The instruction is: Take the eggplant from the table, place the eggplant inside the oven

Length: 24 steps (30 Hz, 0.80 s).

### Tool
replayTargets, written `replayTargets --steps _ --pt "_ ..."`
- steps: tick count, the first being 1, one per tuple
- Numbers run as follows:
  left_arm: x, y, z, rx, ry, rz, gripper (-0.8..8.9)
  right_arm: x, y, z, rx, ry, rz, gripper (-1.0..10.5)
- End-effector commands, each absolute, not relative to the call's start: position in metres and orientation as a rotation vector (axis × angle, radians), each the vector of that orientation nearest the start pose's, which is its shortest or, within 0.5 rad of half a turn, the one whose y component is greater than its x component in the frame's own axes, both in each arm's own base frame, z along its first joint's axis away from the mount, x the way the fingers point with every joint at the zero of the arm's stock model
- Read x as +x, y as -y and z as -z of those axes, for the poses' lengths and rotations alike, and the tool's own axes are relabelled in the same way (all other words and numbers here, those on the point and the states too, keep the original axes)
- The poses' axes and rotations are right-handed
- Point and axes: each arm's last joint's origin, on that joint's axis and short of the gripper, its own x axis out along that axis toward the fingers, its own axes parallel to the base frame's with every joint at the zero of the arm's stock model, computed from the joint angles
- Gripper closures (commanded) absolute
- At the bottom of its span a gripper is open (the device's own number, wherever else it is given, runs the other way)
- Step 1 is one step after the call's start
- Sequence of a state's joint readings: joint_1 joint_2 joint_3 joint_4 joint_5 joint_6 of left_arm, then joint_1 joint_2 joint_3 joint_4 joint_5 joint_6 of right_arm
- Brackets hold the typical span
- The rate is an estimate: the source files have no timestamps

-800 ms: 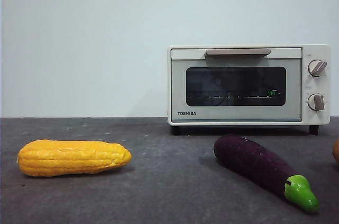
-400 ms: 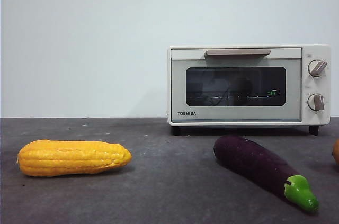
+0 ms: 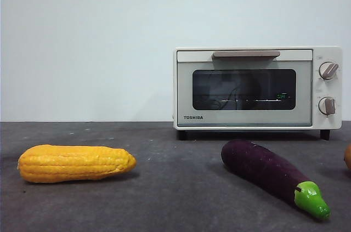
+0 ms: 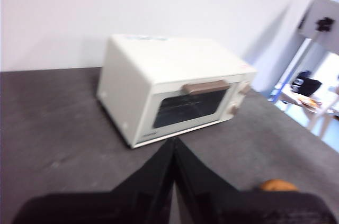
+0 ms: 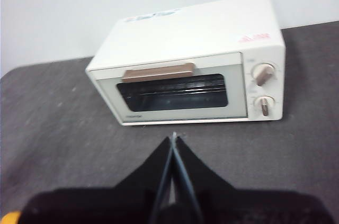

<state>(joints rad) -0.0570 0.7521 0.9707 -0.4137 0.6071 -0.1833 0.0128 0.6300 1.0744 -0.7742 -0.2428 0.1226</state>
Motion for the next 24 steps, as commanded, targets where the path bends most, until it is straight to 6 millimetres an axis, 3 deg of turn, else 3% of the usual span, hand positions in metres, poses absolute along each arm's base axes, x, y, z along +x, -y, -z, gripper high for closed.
replayTargets --steps 1,5,10,24 --pt "0.146 0.030 -0.397 -0.189 -0.244 0.703 8.19 0.092 -0.009 -0.412 0.109 -0.350 -0.274 9.6" --pt "0.154 0.040 -0.419 -0.147 -0.265 0.766 8.19 0.091 -0.010 -0.437 0.100 -0.384 -0.302 9.6" --pt "0.161 0.051 -0.432 -0.117 -0.279 0.828 8.19 0.091 -0.010 -0.453 0.083 -0.407 -0.310 9.6" --pt "0.171 0.059 -0.426 -0.100 -0.326 0.862 8.19 0.094 -0.015 -0.448 0.119 -0.500 -0.454 9.4"
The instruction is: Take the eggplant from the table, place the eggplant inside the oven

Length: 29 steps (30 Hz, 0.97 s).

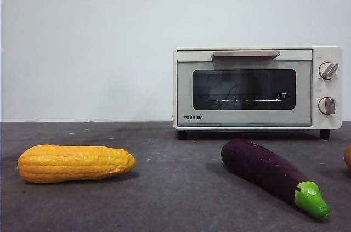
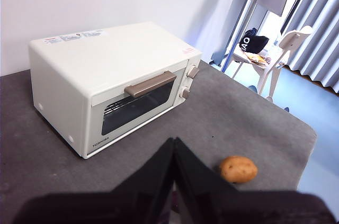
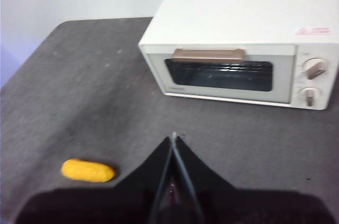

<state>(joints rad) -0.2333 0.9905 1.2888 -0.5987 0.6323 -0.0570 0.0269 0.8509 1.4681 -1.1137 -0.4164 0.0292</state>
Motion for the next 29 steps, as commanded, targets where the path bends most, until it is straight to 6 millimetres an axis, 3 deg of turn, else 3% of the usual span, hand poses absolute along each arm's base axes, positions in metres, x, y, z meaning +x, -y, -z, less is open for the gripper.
replayTargets --steps 1,3,7,11,21,29 --pt "0.172 0.060 -0.426 -0.100 -0.328 0.863 8.19 0.094 -0.016 -0.448 0.121 -0.506 -0.469 9.3" --pt "0.172 0.061 -0.425 -0.100 -0.331 0.867 8.19 0.093 -0.017 -0.447 0.124 -0.513 -0.494 8.4" --pt "0.174 0.062 -0.424 -0.099 -0.336 0.873 8.19 0.096 -0.020 -0.446 0.140 -0.536 -0.543 5.3" --pt "0.175 0.064 -0.423 -0.092 -0.340 0.880 8.19 0.098 -0.020 -0.442 0.151 -0.576 -0.548 3.5" --pt "0.187 0.073 -0.417 -0.076 -0.366 0.912 8.19 0.099 -0.024 -0.436 0.162 -0.662 -0.591 3.1" --pt "0.219 0.089 -0.406 -0.071 -0.354 0.936 8.19 0.096 -0.026 -0.433 0.164 -0.707 -0.615 3.1"
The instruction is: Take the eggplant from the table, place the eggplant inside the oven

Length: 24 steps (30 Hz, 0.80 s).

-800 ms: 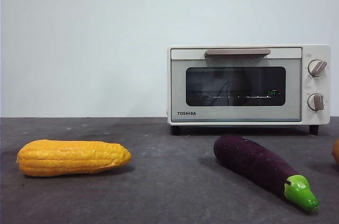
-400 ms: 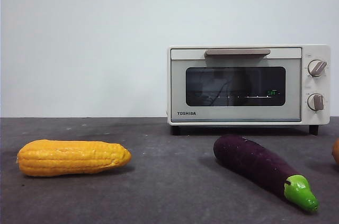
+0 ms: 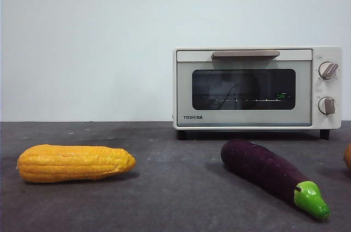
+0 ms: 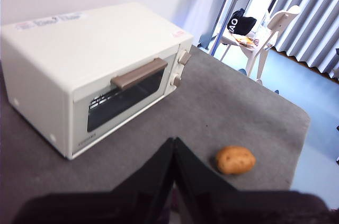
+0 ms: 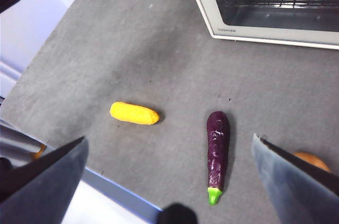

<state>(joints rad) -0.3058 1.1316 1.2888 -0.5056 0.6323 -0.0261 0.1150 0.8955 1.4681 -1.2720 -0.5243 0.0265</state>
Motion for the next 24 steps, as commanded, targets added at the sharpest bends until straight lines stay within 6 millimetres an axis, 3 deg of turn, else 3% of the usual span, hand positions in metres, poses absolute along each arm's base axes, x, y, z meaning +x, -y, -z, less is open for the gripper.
replayTargets --steps 1,11,24 --pt "0.224 0.091 -0.404 -0.071 -0.353 0.938 8.19 0.095 -0.027 -0.433 0.164 -0.714 -0.617 3.1" --pt "0.294 0.129 -0.374 -0.075 -0.428 0.971 8.19 0.093 -0.028 -0.431 0.164 -0.740 -0.629 3.1" --pt "0.362 0.195 -0.386 -0.038 -0.371 1.036 8.19 0.093 -0.028 -0.431 0.161 -0.738 -0.630 3.1"
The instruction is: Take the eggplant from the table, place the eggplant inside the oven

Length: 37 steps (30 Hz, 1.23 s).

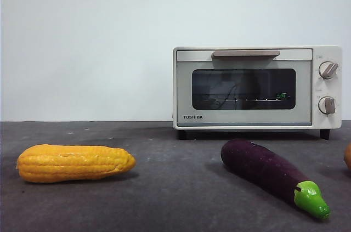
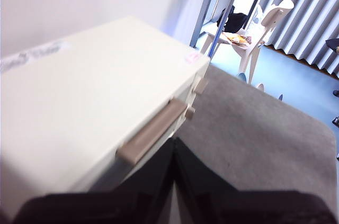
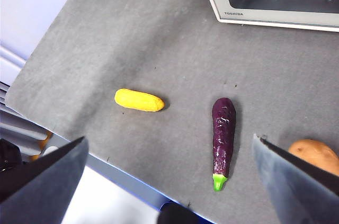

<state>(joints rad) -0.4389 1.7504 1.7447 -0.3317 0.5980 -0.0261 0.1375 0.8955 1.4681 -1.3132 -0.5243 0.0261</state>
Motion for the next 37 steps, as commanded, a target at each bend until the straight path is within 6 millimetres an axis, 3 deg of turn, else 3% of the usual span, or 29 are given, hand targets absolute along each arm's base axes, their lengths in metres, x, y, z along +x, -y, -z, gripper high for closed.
replayTargets --steps 1,9,16,24,37 --pt "0.365 0.200 -0.385 -0.033 -0.372 1.037 8.19 0.093 -0.028 -0.431 0.161 -0.738 -0.630 3.1" --pt "0.382 0.241 -0.355 0.086 -0.383 1.022 8.19 0.093 -0.028 -0.431 0.161 -0.739 -0.629 3.1" --pt "0.390 0.262 -0.327 0.165 -0.396 0.977 8.19 0.093 -0.028 -0.431 0.161 -0.742 -0.629 3.1" --pt "0.400 0.269 -0.312 0.177 -0.383 0.933 8.19 0.092 -0.028 -0.429 0.165 -0.763 -0.627 3.1" --pt "0.403 0.270 -0.313 0.202 -0.322 0.929 8.19 0.092 -0.028 -0.429 0.166 -0.764 -0.627 3.1"
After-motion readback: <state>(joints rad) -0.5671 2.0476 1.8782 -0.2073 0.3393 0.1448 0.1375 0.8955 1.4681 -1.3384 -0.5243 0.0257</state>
